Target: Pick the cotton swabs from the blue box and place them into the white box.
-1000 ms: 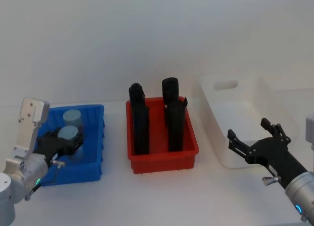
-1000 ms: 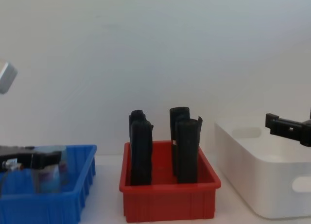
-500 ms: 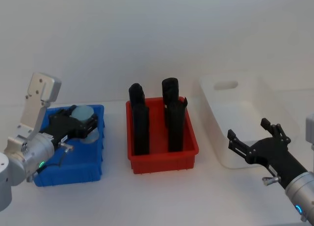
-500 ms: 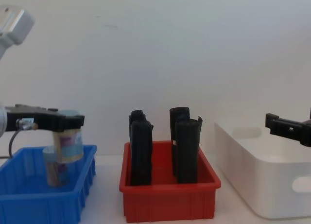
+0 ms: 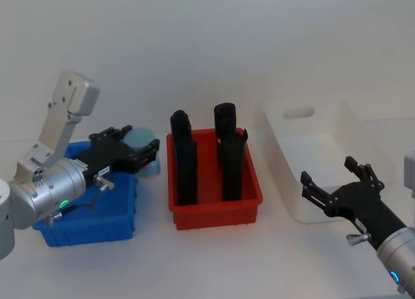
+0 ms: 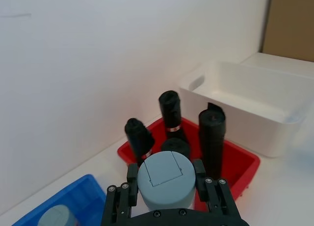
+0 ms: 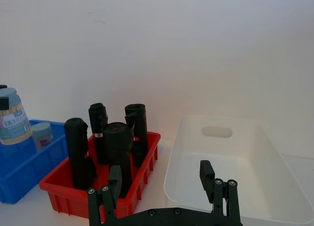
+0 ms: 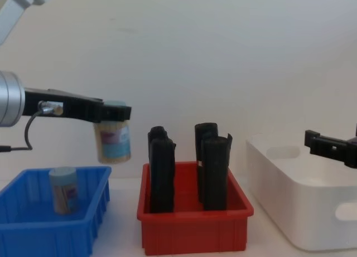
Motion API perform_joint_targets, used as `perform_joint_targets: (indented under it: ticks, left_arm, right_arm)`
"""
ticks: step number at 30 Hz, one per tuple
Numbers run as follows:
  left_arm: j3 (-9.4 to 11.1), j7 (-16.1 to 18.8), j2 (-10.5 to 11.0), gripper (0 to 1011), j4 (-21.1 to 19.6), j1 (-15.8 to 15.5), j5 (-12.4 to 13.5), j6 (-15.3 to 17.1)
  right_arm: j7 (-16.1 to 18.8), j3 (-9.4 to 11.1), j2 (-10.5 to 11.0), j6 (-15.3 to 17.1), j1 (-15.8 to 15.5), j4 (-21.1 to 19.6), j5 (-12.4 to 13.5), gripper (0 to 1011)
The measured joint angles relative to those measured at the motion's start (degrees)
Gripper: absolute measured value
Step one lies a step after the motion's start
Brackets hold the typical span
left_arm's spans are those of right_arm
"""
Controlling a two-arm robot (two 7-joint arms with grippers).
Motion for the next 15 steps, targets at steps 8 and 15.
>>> perform_joint_targets:
  ticks: [8, 15]
  left_arm:
    - [0.59, -5.32, -0.25, 673, -1.66, -1.17, -1.04, 1.95]
    - [0.93, -7.94, -0.48, 673, -2.54, -1.79, -1.68, 3.06]
  right_arm:
    - [0.00, 0.00, 0.00, 0.00, 0.00, 0.00, 0.00, 1002]
    - [0.00, 0.00, 0.00, 0.00, 0.00, 0.00, 0.00, 1002]
